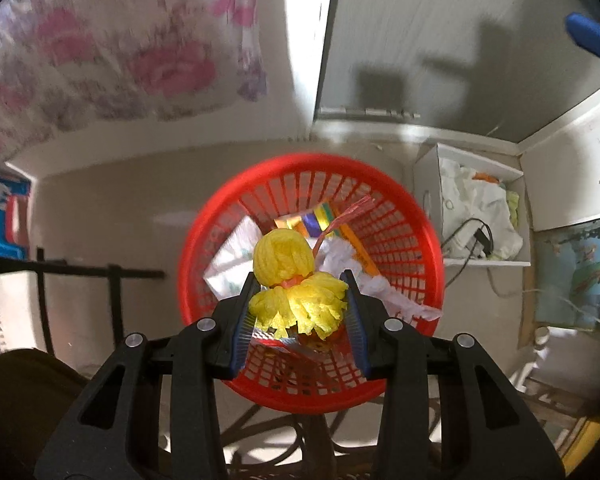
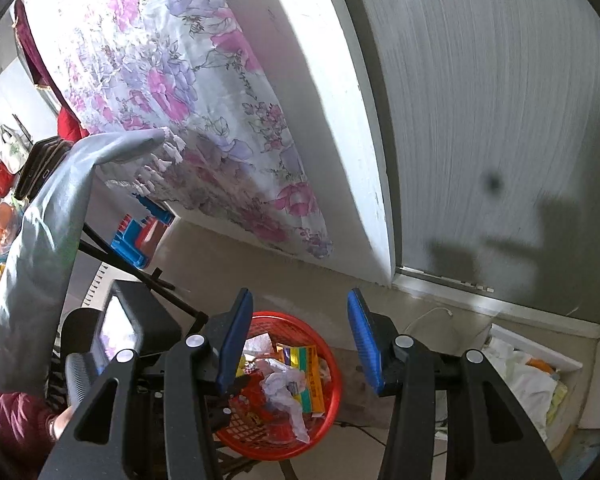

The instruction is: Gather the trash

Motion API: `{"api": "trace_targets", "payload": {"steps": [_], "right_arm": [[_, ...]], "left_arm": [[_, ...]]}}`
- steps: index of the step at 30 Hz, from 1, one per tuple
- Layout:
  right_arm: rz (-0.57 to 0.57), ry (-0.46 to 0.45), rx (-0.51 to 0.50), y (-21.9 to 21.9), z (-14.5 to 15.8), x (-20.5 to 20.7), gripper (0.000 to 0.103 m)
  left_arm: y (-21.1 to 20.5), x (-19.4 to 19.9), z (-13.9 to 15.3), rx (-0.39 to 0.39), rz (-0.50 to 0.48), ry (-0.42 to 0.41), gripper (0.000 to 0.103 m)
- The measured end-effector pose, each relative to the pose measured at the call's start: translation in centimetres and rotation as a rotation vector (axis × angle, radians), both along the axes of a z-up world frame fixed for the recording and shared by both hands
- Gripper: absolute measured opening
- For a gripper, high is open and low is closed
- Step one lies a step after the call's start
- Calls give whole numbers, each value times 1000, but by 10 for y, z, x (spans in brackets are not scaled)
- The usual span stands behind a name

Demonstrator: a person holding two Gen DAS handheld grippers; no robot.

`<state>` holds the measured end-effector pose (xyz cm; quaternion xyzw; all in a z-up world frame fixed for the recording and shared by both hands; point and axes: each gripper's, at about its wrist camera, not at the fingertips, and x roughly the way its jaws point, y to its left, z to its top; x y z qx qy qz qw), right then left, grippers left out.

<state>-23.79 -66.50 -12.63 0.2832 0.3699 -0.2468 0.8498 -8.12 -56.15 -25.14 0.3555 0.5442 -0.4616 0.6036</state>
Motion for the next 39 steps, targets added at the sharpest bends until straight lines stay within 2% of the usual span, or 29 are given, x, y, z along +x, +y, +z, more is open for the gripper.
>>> {"api": "trace_targets", "payload": {"steps": [8, 10, 11, 12, 16, 20, 26, 32, 39], "right_arm": [[2, -9, 14, 0, -2, 1, 49], [5, -8, 22, 0, -4, 2, 49], [8, -7, 26, 0, -5, 2, 49], [10, -6, 28, 1, -5, 4, 49], [18, -7, 34, 3, -4, 6, 49], [29, -10, 24, 7, 3, 9, 49], [50, -27, -26, 15, 29, 12, 49], [76, -31, -92, 27, 61, 11, 49], [99, 9, -166, 42, 92, 7, 49]], "left_arm": [[-2, 0, -28, 59, -32, 67, 43], [-2, 0, -33, 72, -34, 72, 56], [-2, 1, -35, 76, -30, 72, 70], [0, 3, -35, 73, -21, 73, 75], [2, 7, -28, 48, 2, 85, 81], [4, 4, -9, 15, -9, 38, 81], [9, 3, 43, -86, 10, -61, 81], [17, 3, 97, -193, 41, -121, 84], [36, -7, 141, -281, 51, -171, 89]]}}
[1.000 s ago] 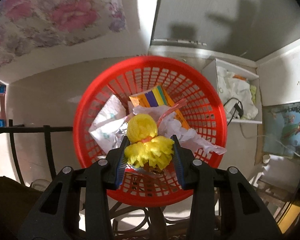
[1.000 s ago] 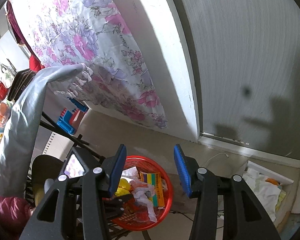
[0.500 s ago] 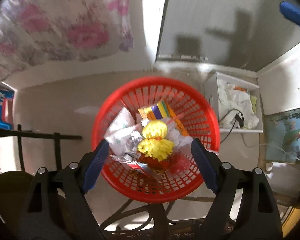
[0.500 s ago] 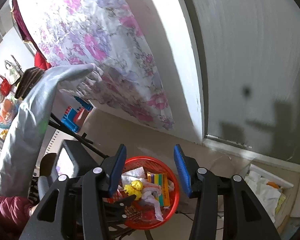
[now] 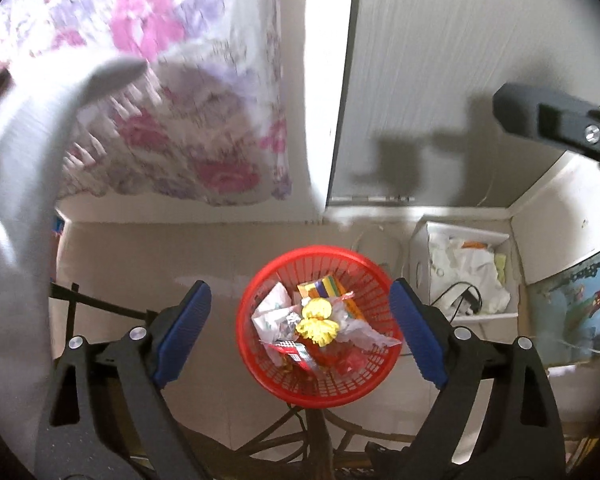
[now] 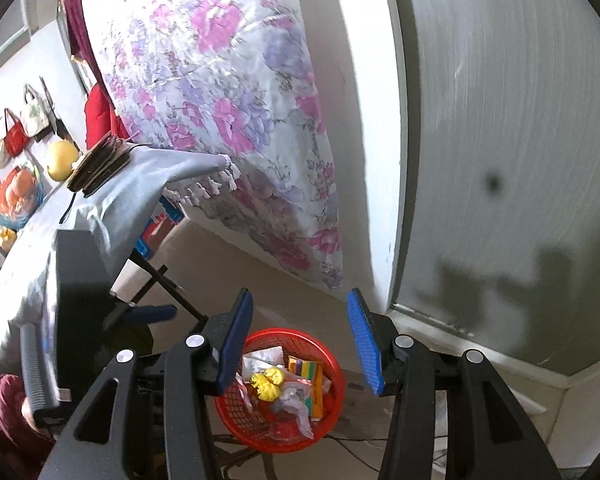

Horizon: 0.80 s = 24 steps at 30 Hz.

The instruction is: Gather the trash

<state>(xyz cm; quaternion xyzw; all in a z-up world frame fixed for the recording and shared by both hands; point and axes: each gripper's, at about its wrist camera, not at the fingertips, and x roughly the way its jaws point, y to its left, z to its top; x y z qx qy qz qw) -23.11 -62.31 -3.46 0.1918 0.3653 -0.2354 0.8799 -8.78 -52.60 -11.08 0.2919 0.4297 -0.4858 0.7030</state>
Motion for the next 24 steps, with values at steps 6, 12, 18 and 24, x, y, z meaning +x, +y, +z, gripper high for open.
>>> {"api": "trace_targets", "payload": {"steps": [6, 12, 18, 24], "right_arm": [[15, 40, -41, 13, 24, -8, 52], [40, 109, -87, 35, 42, -16, 60], [39, 173, -55, 54, 39, -33, 75], [44, 187, 40, 66, 7, -48, 82]], "left_arm": [[18, -10, 35, -63, 29, -91, 93], [42, -14, 64, -104, 72, -161, 96], [67, -22, 77, -114, 98, -195, 96], [90, -29, 74, -90, 119, -185, 96]]}}
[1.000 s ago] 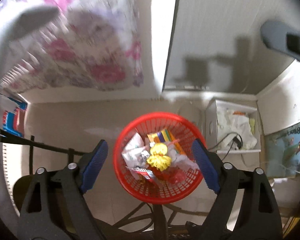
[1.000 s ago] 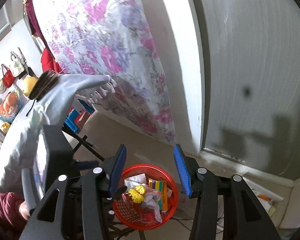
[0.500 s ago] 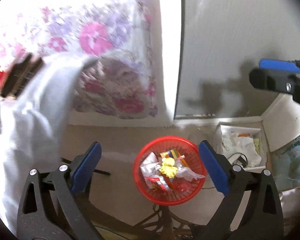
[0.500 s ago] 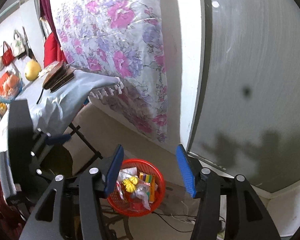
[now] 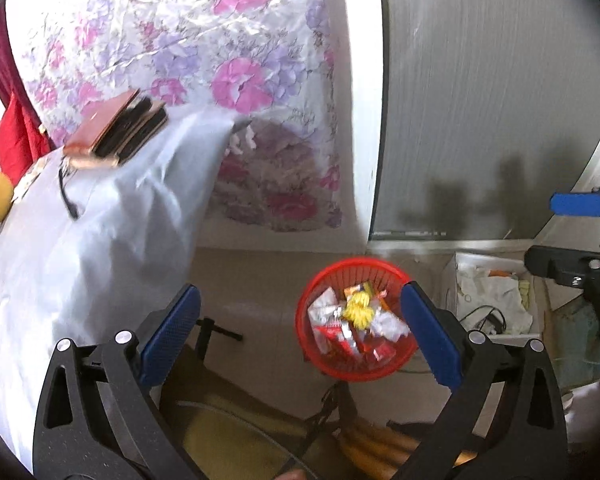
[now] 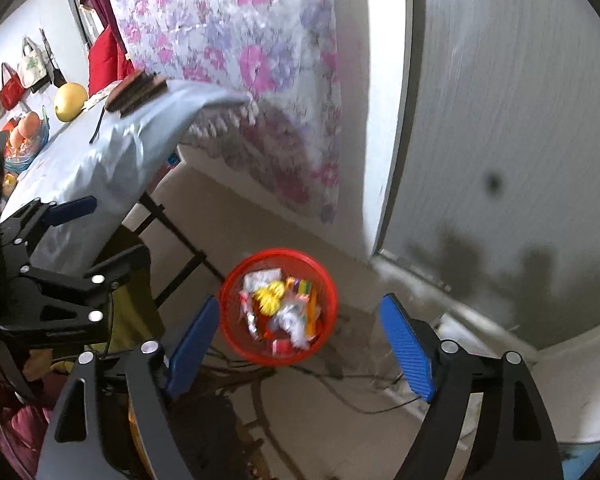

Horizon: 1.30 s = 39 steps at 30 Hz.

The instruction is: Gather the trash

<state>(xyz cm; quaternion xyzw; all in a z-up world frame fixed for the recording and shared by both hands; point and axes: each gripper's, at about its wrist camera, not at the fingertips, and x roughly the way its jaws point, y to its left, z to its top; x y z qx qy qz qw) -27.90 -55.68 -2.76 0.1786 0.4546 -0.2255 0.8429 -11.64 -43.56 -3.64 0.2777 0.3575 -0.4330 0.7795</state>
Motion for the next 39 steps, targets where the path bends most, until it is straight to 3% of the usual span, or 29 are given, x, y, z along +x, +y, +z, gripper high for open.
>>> {"api": "trace_targets", "payload": {"steps": [6, 11, 39], "right_arm": [[44, 39, 39, 17, -33, 15, 83], [58, 59, 33, 22, -42, 21, 86], [81, 50, 54, 26, -46, 24, 86]], "left_arm": [[14, -3, -8, 19, 23, 0, 96], [18, 5, -7, 1, 50, 15, 96], [19, 3, -10, 11, 50, 13, 96]]}}
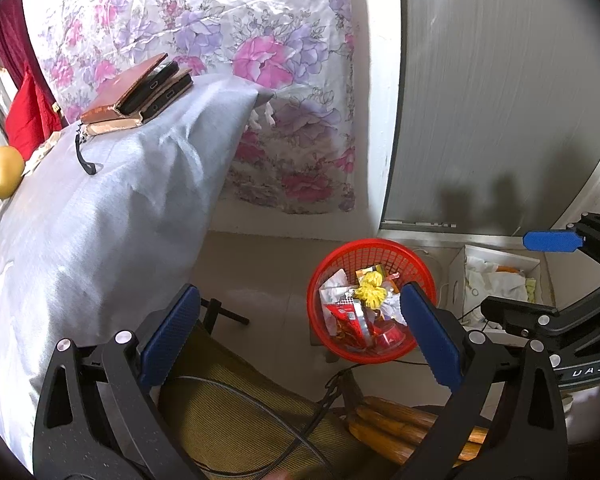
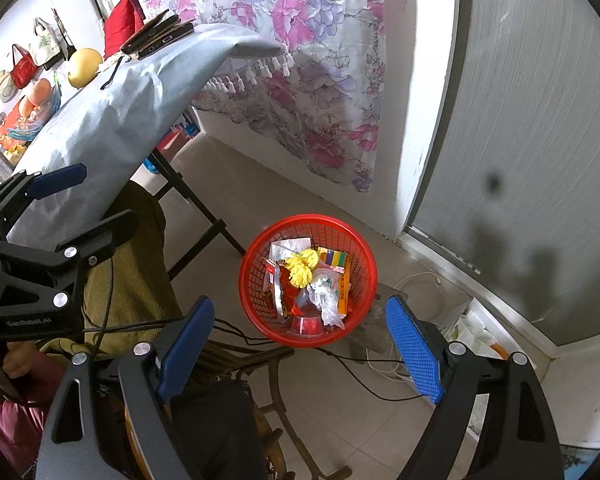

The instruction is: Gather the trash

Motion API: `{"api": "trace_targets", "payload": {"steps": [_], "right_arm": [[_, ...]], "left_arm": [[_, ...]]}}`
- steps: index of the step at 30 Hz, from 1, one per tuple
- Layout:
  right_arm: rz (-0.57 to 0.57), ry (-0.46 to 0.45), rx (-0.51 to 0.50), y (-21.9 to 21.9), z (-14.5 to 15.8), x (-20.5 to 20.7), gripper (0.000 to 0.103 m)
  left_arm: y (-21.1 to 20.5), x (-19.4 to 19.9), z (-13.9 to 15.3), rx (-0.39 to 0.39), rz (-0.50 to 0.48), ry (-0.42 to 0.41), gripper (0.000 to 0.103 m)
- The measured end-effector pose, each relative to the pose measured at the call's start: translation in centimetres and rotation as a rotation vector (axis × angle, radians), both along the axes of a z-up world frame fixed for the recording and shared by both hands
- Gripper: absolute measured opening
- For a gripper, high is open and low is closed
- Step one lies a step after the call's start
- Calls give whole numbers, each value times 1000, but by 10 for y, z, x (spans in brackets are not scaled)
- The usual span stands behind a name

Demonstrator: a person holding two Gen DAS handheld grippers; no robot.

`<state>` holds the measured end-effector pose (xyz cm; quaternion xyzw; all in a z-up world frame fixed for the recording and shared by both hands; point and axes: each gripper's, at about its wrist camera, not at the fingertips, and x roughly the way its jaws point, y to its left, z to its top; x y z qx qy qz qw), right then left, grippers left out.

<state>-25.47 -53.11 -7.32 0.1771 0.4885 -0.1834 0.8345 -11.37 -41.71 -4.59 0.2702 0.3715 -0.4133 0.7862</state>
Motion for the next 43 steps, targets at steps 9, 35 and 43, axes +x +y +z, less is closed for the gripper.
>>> {"api": "trace_targets", "payload": {"steps": [9, 35, 43], "right_arm": [[-1, 1, 3, 1, 0, 0, 86], [-2, -1, 6, 2, 0, 1, 86], [-1, -5, 6, 7, 0, 4, 86]], "left_arm": [[-2, 1, -3, 8, -4, 8, 96], [-3, -7, -2, 13, -22, -26, 96], [-1, -10, 2, 8, -32, -41, 96]]}}
